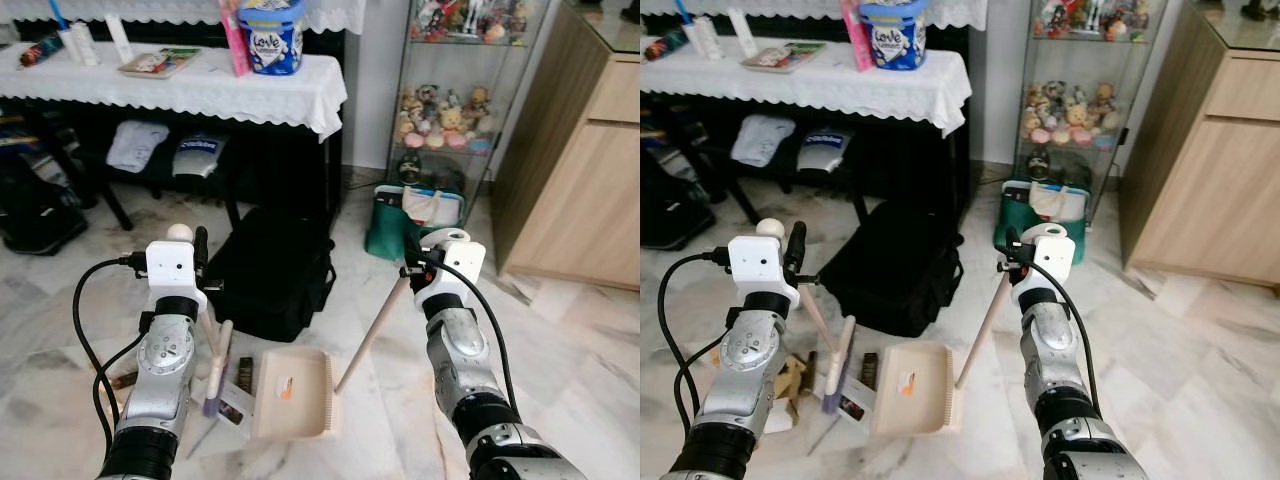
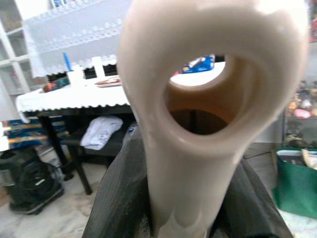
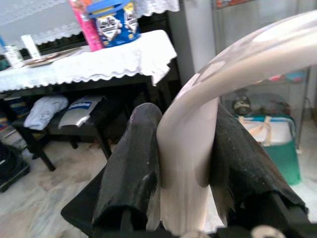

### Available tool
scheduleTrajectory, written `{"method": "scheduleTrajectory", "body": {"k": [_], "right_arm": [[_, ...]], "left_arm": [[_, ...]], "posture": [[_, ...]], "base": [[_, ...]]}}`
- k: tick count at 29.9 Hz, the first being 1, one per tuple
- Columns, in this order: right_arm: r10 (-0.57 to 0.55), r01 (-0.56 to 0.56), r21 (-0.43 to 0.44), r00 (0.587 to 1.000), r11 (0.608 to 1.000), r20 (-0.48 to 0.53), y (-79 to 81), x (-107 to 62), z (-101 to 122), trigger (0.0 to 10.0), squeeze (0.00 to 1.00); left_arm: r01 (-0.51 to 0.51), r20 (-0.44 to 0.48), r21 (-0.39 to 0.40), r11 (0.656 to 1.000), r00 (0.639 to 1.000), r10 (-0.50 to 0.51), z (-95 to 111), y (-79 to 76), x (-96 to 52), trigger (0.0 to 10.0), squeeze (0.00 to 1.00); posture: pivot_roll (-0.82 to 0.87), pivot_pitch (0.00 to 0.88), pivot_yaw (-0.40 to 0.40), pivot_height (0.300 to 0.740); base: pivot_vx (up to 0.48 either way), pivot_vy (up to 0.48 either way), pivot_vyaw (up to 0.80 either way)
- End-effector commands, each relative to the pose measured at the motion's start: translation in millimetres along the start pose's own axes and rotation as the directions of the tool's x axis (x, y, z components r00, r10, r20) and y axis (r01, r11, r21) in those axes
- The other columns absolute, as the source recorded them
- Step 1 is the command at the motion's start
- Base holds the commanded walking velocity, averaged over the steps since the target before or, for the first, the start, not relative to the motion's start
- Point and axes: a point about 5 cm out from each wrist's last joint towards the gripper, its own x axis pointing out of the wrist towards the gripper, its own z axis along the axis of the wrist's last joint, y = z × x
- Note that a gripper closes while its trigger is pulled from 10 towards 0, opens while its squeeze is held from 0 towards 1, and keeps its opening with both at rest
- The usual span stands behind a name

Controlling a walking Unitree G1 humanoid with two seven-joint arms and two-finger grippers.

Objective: Sweep floor

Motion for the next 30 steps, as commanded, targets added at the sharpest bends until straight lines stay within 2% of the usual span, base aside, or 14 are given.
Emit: {"method": "scheduleTrajectory", "body": {"k": [1, 7, 11, 13, 17, 22, 26, 30], "right_arm": [[0.008, -0.007, -0.013, 0.998, 1.0, 0.054, 0.4, 1.6, 10, 10.0, 0.0], [0.022, -0.02, -0.034, 0.998, 0.999, 0.058, -1.3, -3.3, 9, 10.0, 0.0], [0.009, -0.006, -0.065, 0.999, 0.998, 0.032, -14.3, -13.7, 2, 10.0, 0.0], [-0.013, 0.013, -0.09, 1.0, 0.996, -0.001, -25.7, -23.8, -6, 10.0, 0.0], [-0.036, 0.03, -0.116, 0.998, 0.993, -0.048, -34.5, -36.0, -17, 10.0, 0.0], [-0.01, 0.003, -0.141, 0.999, 0.99, -0.053, -29.2, -40.3, -19, 10.0, 0.0], [0.011, -0.018, -0.149, 0.999, 0.989, -0.045, -22.1, -37.8, -16, 10.0, 0.0], [0.021, -0.027, -0.15, 0.999, 0.988, -0.04, -19.2, -36.0, -15, 10.0, 0.0]], "left_arm": [[-0.004, 0.043, 0.021, 1.0, 0.999, 0.003, 8, 4.6, 4.0, 10.0, 0.0], [0.023, 0.007, 0.07, 0.997, 1.0, -0.023, -1, 4.2, 2.8, 10.0, 0.0], [0.033, -0.013, 0.073, 0.997, 0.999, -0.032, -8, 2.8, 2.3, 10.0, 0.0], [0.035, -0.028, 0.073, 0.997, 0.999, -0.034, -12, 2.1, 2.8, 10.0, 0.0], [0.042, -0.047, 0.074, 0.996, 0.998, -0.038, -16, -0.3, 1.5, 10.0, 0.0], [0.057, -0.087, 0.049, 0.997, 0.995, -0.053, -25, -5.8, -3.0, 10.0, 0.0], [0.144, -0.147, -0.003, 0.99, 0.979, -0.143, -34, -17.9, -11.4, 10.0, 0.0], [0.182, -0.163, -0.012, 0.983, 0.97, -0.182, -36, -21.1, -15.2, 10.0, 0.0]], "posture": [[0.0, 0.014, 0.059, 0.74], [-0.01, 0.026, 0.057, 0.74], [-0.04, 0.037, 0.053, 0.74], [-0.04, 0.042, 0.05, 0.74], [-0.05, 0.051, 0.047, 0.74], [-0.06, 0.06, 0.046, 0.74], [-0.06, 0.068, 0.045, 0.74], [-0.06, 0.07, 0.045, 0.74]], "base": [[0.0, 0.0, 0.0], [0.0, 0.0, 0.0], [0.0, 0.0, 0.0], [0.0, 0.0, 0.0], [0.0, 0.0, 0.0], [0.0, 0.0, 0.0], [0.0, 0.0, 0.0], [0.0, 0.0, 0.0]]}}
